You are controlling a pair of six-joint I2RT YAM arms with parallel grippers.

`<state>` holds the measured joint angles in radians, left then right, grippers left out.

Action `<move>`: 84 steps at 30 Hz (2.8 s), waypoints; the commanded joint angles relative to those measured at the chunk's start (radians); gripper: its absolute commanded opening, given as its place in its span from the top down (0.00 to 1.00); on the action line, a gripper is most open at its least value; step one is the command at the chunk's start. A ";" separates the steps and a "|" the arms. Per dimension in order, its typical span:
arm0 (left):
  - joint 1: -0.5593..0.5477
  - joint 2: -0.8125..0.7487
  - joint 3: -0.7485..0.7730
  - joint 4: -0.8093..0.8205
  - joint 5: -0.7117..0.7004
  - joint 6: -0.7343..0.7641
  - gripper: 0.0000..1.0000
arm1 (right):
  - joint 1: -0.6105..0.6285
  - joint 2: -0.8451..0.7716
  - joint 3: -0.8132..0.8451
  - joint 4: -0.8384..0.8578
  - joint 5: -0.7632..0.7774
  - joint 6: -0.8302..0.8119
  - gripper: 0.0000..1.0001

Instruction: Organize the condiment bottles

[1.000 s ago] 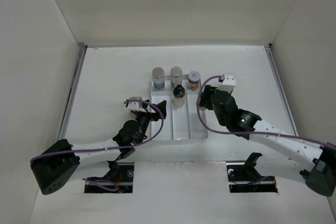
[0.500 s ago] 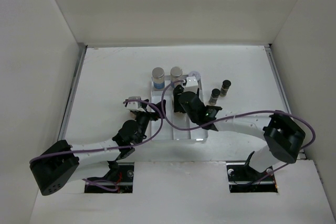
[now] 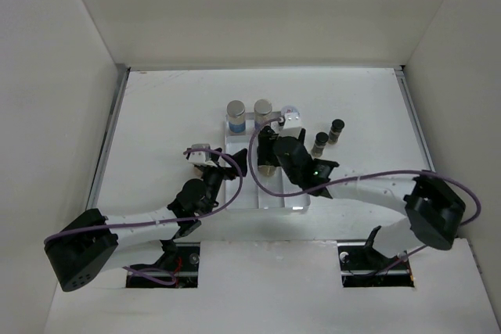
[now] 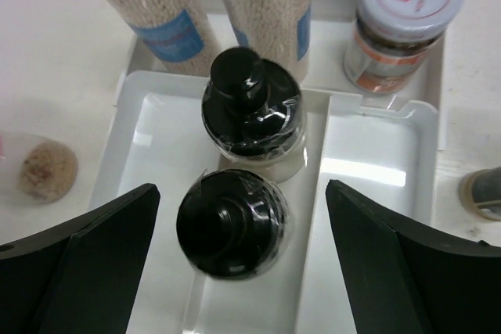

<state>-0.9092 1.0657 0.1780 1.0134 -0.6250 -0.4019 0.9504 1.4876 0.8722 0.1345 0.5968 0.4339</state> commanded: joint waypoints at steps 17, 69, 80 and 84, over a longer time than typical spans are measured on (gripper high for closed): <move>-0.010 0.007 0.006 0.051 0.001 -0.011 0.12 | -0.414 -0.308 -0.190 -0.052 -0.086 0.033 0.12; 0.000 -0.018 -0.002 0.047 0.001 -0.011 0.12 | 0.113 -0.156 -0.050 -0.009 -0.031 0.097 0.49; -0.003 -0.010 -0.002 0.053 0.001 -0.011 0.12 | 0.118 -0.050 -0.082 0.053 0.053 0.088 0.48; -0.004 -0.006 0.000 0.054 0.001 -0.011 0.12 | 0.126 -0.052 -0.088 0.053 0.080 0.083 0.48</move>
<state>-0.9165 1.0679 0.1780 1.0138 -0.6247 -0.4023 1.0641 1.4437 0.7799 0.1062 0.6121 0.5220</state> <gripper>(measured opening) 0.883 0.525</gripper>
